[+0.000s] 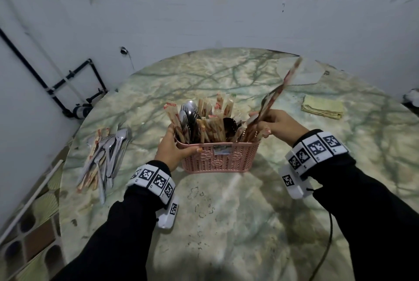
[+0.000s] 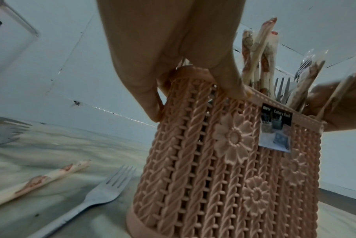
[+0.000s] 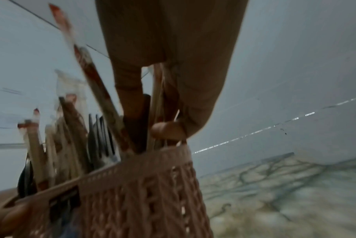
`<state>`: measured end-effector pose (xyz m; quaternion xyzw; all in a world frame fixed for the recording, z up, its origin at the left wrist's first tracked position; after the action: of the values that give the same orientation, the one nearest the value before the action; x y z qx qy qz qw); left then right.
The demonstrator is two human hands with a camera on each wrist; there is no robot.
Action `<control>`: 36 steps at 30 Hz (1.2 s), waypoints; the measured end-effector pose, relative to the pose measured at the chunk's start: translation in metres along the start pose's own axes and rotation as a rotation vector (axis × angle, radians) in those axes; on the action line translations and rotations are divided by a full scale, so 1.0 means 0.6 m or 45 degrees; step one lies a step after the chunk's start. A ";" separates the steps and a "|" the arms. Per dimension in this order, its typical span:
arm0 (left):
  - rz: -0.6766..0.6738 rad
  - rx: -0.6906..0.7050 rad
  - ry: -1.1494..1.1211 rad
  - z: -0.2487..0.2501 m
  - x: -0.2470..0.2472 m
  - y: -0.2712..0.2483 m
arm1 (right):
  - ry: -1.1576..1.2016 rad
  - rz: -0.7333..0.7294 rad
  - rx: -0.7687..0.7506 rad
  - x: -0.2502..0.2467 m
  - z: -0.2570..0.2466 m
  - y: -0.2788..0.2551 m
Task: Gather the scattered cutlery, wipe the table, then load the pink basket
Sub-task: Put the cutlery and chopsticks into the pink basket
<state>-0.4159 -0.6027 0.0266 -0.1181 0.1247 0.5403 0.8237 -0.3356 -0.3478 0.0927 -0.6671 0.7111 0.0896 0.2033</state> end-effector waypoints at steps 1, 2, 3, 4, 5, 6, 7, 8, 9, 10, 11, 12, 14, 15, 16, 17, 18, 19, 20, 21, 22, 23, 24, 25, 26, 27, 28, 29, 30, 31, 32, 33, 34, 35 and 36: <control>-0.003 0.005 0.006 -0.001 0.000 0.000 | -0.095 -0.057 0.023 -0.003 -0.007 -0.004; -0.002 0.007 0.017 -0.003 -0.001 0.002 | -0.194 -0.103 0.038 -0.007 -0.014 -0.008; -0.004 0.010 0.027 -0.004 -0.001 0.002 | -0.271 -0.126 0.049 -0.012 -0.018 -0.013; -0.005 0.008 0.031 -0.005 -0.002 0.002 | -0.303 -0.129 0.050 -0.017 -0.023 -0.017; -0.008 0.009 0.037 -0.005 -0.002 0.002 | -0.302 -0.123 0.043 -0.022 -0.027 -0.021; -0.014 0.011 0.042 -0.006 -0.002 0.002 | -0.282 -0.110 0.018 -0.027 -0.029 -0.025; -0.020 0.012 0.049 -0.005 -0.002 0.002 | -0.250 -0.084 -0.027 -0.032 -0.031 -0.028; -0.024 0.014 0.050 -0.003 -0.002 0.002 | -0.188 -0.050 -0.071 -0.038 -0.030 -0.030; -0.025 0.013 0.050 -0.001 -0.002 0.001 | -0.094 -0.019 -0.109 -0.045 -0.028 -0.033; -0.027 0.010 0.045 0.001 -0.002 0.000 | 0.034 0.007 -0.131 -0.050 -0.023 -0.035; -0.028 0.010 0.043 0.003 -0.002 0.000 | 0.189 0.018 -0.146 -0.054 -0.015 -0.037; -0.031 0.011 0.040 0.004 -0.002 -0.001 | 0.346 0.018 -0.158 -0.056 -0.004 -0.039; -0.035 0.010 0.028 0.005 -0.002 -0.002 | 0.559 -0.016 -0.149 -0.051 0.015 -0.043; -0.036 0.009 0.023 0.005 -0.002 -0.002 | 0.587 -0.046 -0.111 -0.043 0.021 -0.047; -0.039 0.005 0.012 0.005 -0.002 -0.002 | 0.558 -0.078 -0.054 -0.033 0.028 -0.047; -0.045 0.000 -0.006 0.005 -0.002 -0.002 | 0.466 -0.103 -0.009 -0.020 0.032 -0.045; -0.052 -0.002 -0.027 0.005 -0.002 -0.002 | 0.338 -0.110 0.022 -0.007 0.036 -0.040; -0.057 -0.004 -0.039 0.005 -0.002 -0.003 | 0.212 -0.093 0.031 0.005 0.039 -0.035; -0.059 -0.003 -0.044 0.006 -0.001 -0.003 | 0.130 -0.049 0.015 0.017 0.039 -0.029; -0.059 -0.004 -0.043 0.006 -0.001 -0.004 | 0.096 0.016 -0.019 0.026 0.037 -0.023; -0.058 -0.004 -0.039 0.007 -0.001 -0.004 | 0.102 0.080 -0.072 0.031 0.033 -0.019; -0.058 -0.004 -0.032 0.008 -0.002 -0.004 | 0.129 0.121 -0.126 0.033 0.029 -0.016; -0.060 -0.004 -0.025 0.008 -0.002 -0.005 | 0.159 0.127 -0.162 0.032 0.026 -0.014; -0.062 -0.001 -0.016 0.009 -0.003 -0.005 | 0.179 0.116 -0.175 0.030 0.022 -0.012; -0.066 -0.001 -0.011 0.008 -0.003 -0.004 | 0.195 0.102 -0.169 0.027 0.021 -0.010; -0.071 0.001 -0.013 0.008 -0.003 -0.004 | 0.232 0.096 -0.147 0.023 0.018 -0.010; -0.075 0.001 -0.023 0.007 -0.003 -0.003 | 0.311 0.118 -0.114 0.018 0.015 -0.008; -0.075 0.001 -0.030 0.006 -0.002 -0.002 | 0.425 0.154 -0.090 0.012 0.011 -0.006; -0.070 0.001 -0.031 0.005 -0.002 -0.002 | 0.530 0.184 -0.076 0.005 0.007 -0.003; -0.066 0.003 -0.027 0.005 -0.001 -0.003 | 0.592 0.210 -0.073 -0.002 0.003 -0.002; -0.065 0.003 -0.029 0.005 -0.001 -0.004 | 0.609 0.231 -0.079 -0.007 0.000 -0.001; -0.067 0.002 -0.037 0.005 -0.001 -0.004 | 0.586 0.258 -0.091 -0.011 0.000 0.001; -0.070 0.003 -0.044 0.006 -0.001 -0.005 | 0.542 0.301 -0.107 -0.014 0.003 0.003; -0.071 0.007 -0.046 0.006 -0.001 -0.006 | 0.480 0.355 -0.126 -0.014 0.005 0.004; -0.070 0.008 -0.044 0.006 -0.001 -0.005 | 0.420 0.407 -0.147 -0.014 0.009 0.006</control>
<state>-0.4129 -0.6033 0.0304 -0.1095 0.1087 0.5190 0.8407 -0.3382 -0.3379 0.0907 -0.5620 0.8250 0.0511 0.0292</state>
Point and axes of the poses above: each hand's wrist, its own y-axis towards the middle knuckle, its own x-axis out of the palm, z = x × y, the point moved 1 cm from there along y, towards the middle knuckle, and after that the axes turned 5 degrees about -z, right-handed, at the moved point
